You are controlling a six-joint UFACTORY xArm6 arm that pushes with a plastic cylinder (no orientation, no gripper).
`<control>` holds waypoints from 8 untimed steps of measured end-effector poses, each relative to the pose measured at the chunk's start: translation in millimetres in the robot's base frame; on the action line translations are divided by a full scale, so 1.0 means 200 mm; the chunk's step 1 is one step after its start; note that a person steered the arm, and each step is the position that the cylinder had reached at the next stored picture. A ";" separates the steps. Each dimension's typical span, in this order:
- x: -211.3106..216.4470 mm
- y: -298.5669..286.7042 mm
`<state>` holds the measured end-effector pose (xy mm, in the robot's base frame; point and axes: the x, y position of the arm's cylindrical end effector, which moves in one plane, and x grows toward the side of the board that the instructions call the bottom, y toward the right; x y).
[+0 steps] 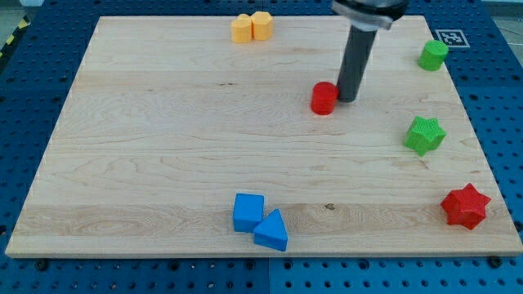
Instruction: Move the red star to the bottom right of the red circle
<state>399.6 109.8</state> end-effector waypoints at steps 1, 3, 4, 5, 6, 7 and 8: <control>0.05 -0.17; 0.05 -0.52; 0.09 -0.26; 0.39 -0.14; 0.61 -0.03; 0.91 0.15; 1.10 0.30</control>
<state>618.9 170.6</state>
